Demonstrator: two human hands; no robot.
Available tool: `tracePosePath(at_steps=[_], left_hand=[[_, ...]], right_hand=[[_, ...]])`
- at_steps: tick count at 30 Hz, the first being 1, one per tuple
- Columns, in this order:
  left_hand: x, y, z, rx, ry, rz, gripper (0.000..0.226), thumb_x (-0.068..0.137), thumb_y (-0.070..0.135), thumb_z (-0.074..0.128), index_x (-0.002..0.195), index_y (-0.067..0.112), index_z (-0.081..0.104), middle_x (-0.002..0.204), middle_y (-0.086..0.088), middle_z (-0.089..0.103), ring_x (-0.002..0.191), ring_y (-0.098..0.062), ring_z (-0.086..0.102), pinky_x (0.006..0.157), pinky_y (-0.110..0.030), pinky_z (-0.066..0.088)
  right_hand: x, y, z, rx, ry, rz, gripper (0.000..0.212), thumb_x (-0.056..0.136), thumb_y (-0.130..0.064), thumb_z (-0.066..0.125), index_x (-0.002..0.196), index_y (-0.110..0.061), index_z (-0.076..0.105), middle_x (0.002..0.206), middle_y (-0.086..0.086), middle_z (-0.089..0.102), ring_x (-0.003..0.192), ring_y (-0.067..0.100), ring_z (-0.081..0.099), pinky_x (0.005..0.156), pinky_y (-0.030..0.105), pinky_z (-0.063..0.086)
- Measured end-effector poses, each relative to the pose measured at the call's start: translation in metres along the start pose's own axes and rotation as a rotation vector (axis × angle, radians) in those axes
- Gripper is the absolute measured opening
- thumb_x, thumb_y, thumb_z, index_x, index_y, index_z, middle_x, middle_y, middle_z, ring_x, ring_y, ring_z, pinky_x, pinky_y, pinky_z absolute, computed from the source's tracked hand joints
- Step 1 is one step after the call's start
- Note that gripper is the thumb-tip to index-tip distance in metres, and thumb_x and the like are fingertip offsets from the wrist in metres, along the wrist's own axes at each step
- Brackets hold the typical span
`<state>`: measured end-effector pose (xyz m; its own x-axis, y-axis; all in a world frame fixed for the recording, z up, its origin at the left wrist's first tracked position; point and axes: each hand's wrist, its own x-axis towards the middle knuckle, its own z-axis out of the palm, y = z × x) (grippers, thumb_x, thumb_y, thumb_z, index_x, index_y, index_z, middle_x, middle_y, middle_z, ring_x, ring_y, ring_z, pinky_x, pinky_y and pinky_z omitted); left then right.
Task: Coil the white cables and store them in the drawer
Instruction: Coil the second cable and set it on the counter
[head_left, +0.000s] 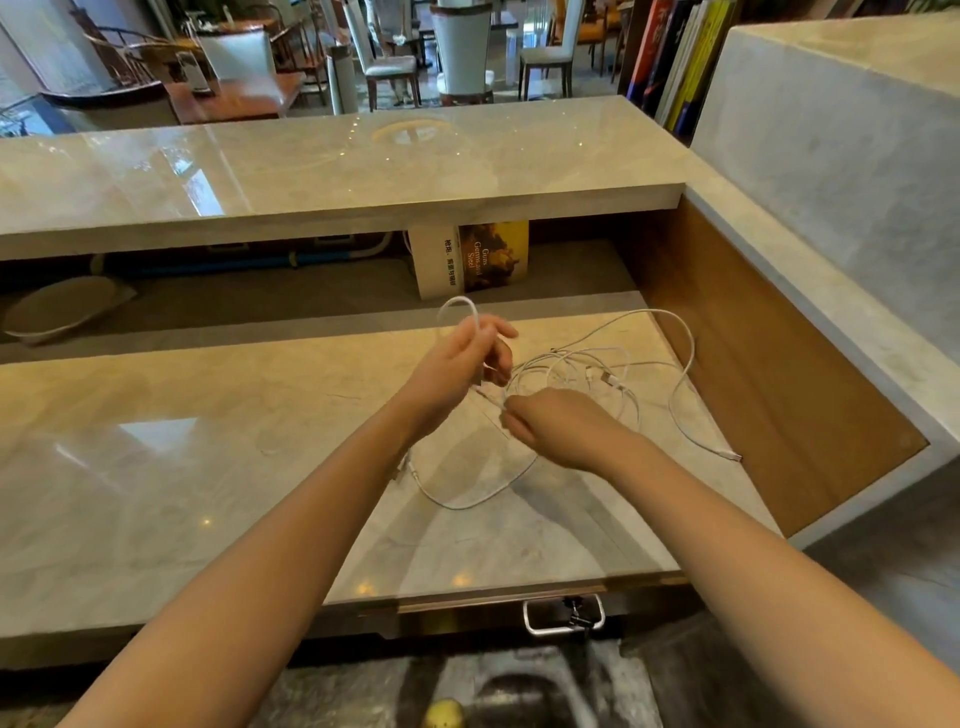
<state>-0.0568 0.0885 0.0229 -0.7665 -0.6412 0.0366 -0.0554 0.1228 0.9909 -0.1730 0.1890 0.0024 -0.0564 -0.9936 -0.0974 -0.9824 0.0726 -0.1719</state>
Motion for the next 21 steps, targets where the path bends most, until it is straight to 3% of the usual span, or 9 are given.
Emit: tracePosePath(at_steps=[3,6,9,11,15,18,21], left_hand=[[0.0,-0.013,0.009,0.38,0.017,0.001,0.024,0.101,0.017,0.034,0.098,0.012,0.057,0.078,0.0,0.059,0.072,-0.011,0.056,0.065,-0.015,0.046],[0.0,-0.021,0.003,0.542,-0.03,-0.099,0.026,0.101,0.022,0.034,0.091,0.013,0.056,0.067,-0.001,0.053,0.057,-0.014,0.047,0.055,-0.027,0.042],[-0.006,-0.018,-0.006,0.266,-0.246,-0.272,0.041,0.102,0.035,0.026,0.087,0.011,0.055,0.058,0.001,0.041,0.049,-0.011,0.033,0.049,-0.024,0.031],[-0.009,-0.016,-0.013,-0.03,-0.392,-0.365,0.052,0.099,0.046,0.019,0.085,0.009,0.053,0.053,0.003,0.037,0.045,-0.009,0.027,0.046,-0.022,0.026],[-0.008,-0.013,-0.018,-0.564,-0.63,-0.348,0.056,0.091,0.057,0.032,0.08,0.008,0.057,0.05,0.004,0.032,0.042,-0.008,0.022,0.042,-0.02,0.021],[-0.004,-0.01,-0.019,-0.768,-0.659,-0.284,0.052,0.09,0.055,0.036,0.079,0.008,0.057,0.051,0.003,0.025,0.042,-0.007,0.022,0.04,-0.017,0.024],[-0.003,-0.011,-0.023,-0.833,-0.568,-0.232,0.047,0.094,0.046,0.031,0.082,0.01,0.06,0.052,0.005,0.03,0.045,-0.006,0.024,0.043,-0.016,0.029]], right_hand=[[-0.004,-0.012,-0.015,-0.092,0.148,-0.097,0.029,0.099,-0.031,0.037,0.103,-0.011,0.057,0.097,0.012,0.067,0.086,0.032,0.062,0.061,0.032,0.035],[-0.006,0.001,-0.034,-0.08,0.213,-0.054,0.027,0.095,-0.037,0.046,0.104,-0.016,0.061,0.096,0.005,0.068,0.088,0.025,0.061,0.065,0.029,0.038],[-0.003,0.024,-0.051,0.012,0.298,0.024,0.022,0.093,-0.033,0.052,0.101,-0.018,0.065,0.092,0.0,0.068,0.086,0.019,0.061,0.066,0.029,0.042],[0.002,0.033,-0.059,0.271,0.315,0.051,0.022,0.094,-0.031,0.05,0.106,-0.021,0.066,0.09,-0.003,0.068,0.081,0.012,0.061,0.069,0.032,0.049],[0.008,0.02,-0.058,0.717,0.03,0.033,0.034,0.1,-0.035,0.035,0.12,-0.021,0.059,0.088,-0.012,0.065,0.061,0.001,0.05,0.053,0.012,0.041],[0.006,0.013,-0.053,0.927,-0.053,0.035,0.036,0.101,-0.035,0.033,0.095,-0.014,0.062,0.056,-0.015,0.055,0.047,-0.001,0.044,0.05,0.017,0.037],[0.007,0.018,-0.055,1.153,-0.074,-0.022,0.035,0.101,-0.033,0.034,0.087,-0.013,0.06,0.06,-0.008,0.048,0.05,0.005,0.036,0.049,0.018,0.03]])
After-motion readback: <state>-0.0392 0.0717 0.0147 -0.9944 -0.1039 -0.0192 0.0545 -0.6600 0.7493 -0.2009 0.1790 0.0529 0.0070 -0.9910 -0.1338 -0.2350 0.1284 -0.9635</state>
